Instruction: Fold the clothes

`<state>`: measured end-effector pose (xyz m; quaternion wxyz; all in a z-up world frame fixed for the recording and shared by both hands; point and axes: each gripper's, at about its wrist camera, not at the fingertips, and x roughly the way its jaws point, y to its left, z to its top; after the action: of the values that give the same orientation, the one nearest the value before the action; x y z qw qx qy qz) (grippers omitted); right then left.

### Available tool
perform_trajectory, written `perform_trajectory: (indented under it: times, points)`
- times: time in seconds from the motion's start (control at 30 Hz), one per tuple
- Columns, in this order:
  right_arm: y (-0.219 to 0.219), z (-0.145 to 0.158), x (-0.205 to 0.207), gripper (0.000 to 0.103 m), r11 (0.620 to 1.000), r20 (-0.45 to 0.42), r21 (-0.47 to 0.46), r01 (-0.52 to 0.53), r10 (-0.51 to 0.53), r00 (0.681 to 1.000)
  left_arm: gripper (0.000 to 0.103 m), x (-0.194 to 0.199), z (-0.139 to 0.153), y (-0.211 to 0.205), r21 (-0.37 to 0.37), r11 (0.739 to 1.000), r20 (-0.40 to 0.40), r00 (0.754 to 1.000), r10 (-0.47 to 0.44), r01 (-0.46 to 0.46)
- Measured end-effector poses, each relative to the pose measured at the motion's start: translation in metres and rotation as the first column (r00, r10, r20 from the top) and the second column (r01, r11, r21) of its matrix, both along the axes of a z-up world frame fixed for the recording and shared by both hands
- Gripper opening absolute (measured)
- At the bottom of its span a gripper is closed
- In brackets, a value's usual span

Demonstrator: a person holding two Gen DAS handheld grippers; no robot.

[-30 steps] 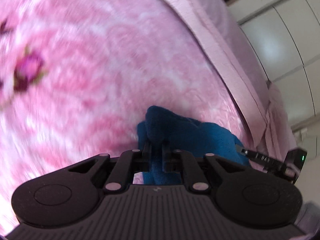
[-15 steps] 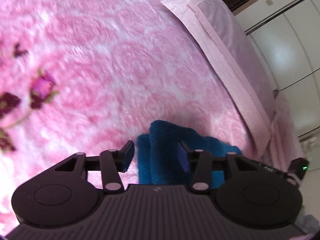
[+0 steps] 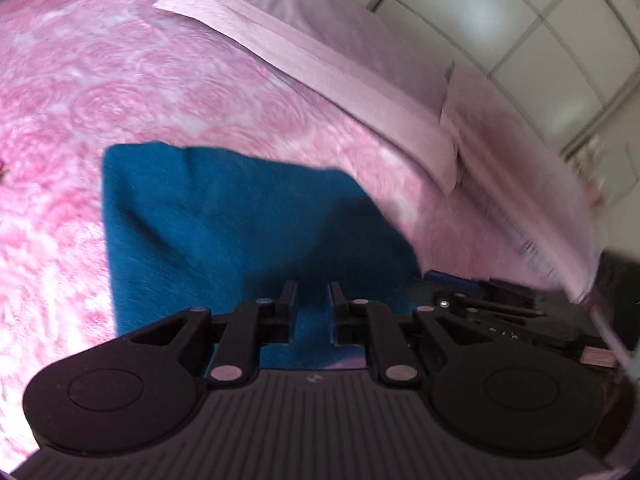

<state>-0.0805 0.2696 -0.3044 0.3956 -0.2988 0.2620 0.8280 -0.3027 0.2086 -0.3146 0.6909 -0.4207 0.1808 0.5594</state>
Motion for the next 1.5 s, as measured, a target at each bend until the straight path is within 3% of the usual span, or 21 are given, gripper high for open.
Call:
perform_trajectory:
  times: [0.07,0.2,0.37,0.53,0.6,0.77,0.87,0.97,1.07,1.17,1.23,1.33,1.5]
  points:
    - [-0.008,-0.017,-0.013,0.037,0.999,0.014,0.034,-0.013,0.013,1.000,0.010,0.007,-0.016,0.003,-0.025,0.999,-0.063,0.998,0.025,-0.027]
    - [-0.005,-0.049,-0.038,0.036,0.996,0.096,0.079,-0.039,0.031,0.995,0.010,0.007,-0.031,0.011,-0.023,0.998,-0.084,0.995,0.063,-0.065]
    - [0.015,-0.062,-0.053,0.036,0.997,0.150,0.023,-0.075,0.071,0.986,0.011,0.011,-0.038,0.025,-0.031,0.994,-0.120,0.988,0.100,-0.105]
    - [0.008,-0.056,-0.049,0.036,0.997,0.170,0.012,-0.083,0.079,0.982,0.010,0.017,-0.031,0.023,-0.029,0.997,-0.169,0.983,0.069,-0.075]
    - [0.009,-0.048,-0.043,0.036,0.998,0.142,-0.010,-0.065,0.065,0.988,0.010,0.011,-0.021,0.025,-0.042,0.997,-0.139,0.988,0.064,-0.071]
    - [0.026,-0.015,-0.034,0.037,1.000,0.053,0.006,-0.024,0.023,0.998,0.010,0.002,0.004,0.036,0.030,0.998,-0.159,0.985,0.066,-0.062]
    - [0.038,-0.018,-0.042,0.037,1.000,0.067,0.015,-0.028,0.027,0.997,0.010,0.007,-0.015,0.049,-0.013,1.000,-0.215,0.977,0.015,-0.018]
    - [0.042,-0.048,-0.055,0.036,0.997,0.156,-0.022,-0.069,0.072,0.985,0.012,0.014,-0.043,0.053,-0.009,1.000,-0.292,0.956,-0.019,0.017]
    - [0.045,-0.064,-0.064,0.036,0.998,0.181,0.010,-0.063,0.060,0.982,0.011,0.002,-0.050,0.067,-0.034,0.999,-0.238,0.971,0.030,-0.039]
    - [0.059,-0.059,-0.073,0.036,0.996,0.209,-0.039,-0.081,0.087,0.974,0.009,-0.010,-0.036,0.078,-0.080,0.994,-0.179,0.982,0.054,-0.070]
    - [0.069,-0.046,-0.073,0.036,0.992,0.209,-0.071,-0.102,0.115,0.971,0.010,-0.020,-0.021,0.079,-0.039,0.996,-0.177,0.982,0.069,-0.077]
    - [0.084,-0.027,-0.066,0.037,0.996,0.144,-0.008,-0.091,0.091,0.985,0.014,-0.042,-0.013,0.091,0.012,0.993,-0.205,0.972,0.116,-0.116]
    - [0.125,-0.030,-0.079,0.037,0.996,0.140,0.047,-0.079,0.072,0.988,0.016,-0.064,-0.018,0.117,0.045,0.995,-0.236,0.967,0.099,-0.091]
